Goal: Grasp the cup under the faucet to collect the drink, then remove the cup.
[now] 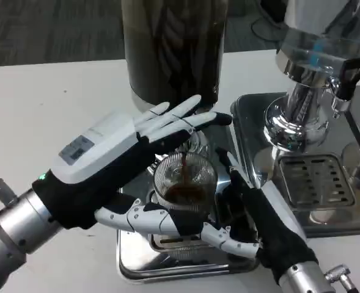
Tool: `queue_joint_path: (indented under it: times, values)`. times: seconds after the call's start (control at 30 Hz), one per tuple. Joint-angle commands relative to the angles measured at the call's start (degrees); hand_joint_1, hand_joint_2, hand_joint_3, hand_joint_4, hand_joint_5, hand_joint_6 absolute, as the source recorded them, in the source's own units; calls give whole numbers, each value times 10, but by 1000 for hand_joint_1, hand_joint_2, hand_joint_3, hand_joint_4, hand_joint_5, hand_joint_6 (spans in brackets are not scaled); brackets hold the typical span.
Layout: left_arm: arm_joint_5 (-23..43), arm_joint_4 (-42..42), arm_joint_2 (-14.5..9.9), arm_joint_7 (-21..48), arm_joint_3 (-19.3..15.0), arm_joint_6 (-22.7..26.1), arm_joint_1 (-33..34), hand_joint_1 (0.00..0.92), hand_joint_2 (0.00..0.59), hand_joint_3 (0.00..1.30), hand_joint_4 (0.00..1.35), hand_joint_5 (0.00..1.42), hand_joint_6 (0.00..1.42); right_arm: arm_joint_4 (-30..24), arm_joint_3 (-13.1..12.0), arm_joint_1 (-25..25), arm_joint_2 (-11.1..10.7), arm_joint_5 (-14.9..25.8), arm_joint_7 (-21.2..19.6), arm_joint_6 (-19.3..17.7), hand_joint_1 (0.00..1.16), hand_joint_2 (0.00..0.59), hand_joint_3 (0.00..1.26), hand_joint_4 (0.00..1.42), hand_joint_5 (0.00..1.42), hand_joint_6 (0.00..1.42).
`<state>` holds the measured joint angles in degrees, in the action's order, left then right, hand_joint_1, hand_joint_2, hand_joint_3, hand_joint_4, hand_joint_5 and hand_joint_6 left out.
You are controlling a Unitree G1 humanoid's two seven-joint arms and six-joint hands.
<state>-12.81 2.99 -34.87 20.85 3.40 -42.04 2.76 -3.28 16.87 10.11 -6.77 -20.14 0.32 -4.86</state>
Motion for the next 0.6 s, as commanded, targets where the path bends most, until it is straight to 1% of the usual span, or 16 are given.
queue_joint_path:
  times: [0.03,0.2,0.3,0.4,0.6]
  values:
    - [-15,1,-16,19,10,7,-24,0,109,143,0,179,41,20,4,-10,8,14,2,-16,701,174,0,0,0,77]
    - [-14,5,-15,17,7,10,-30,0,109,149,0,179,40,34,7,-21,12,22,5,-26,709,177,0,0,0,92]
    - [-14,7,-15,15,4,13,-33,0,111,152,0,179,45,36,14,-24,11,10,1,-26,708,176,0,0,0,93]
    - [-14,8,-15,10,0,16,-38,0,112,154,0,179,49,40,10,-24,11,14,-1,-23,711,176,0,0,0,94]
    - [-10,5,-15,1,-8,20,-44,0,114,155,0,174,54,50,14,-29,10,16,1,-29,719,173,0,0,0,107]
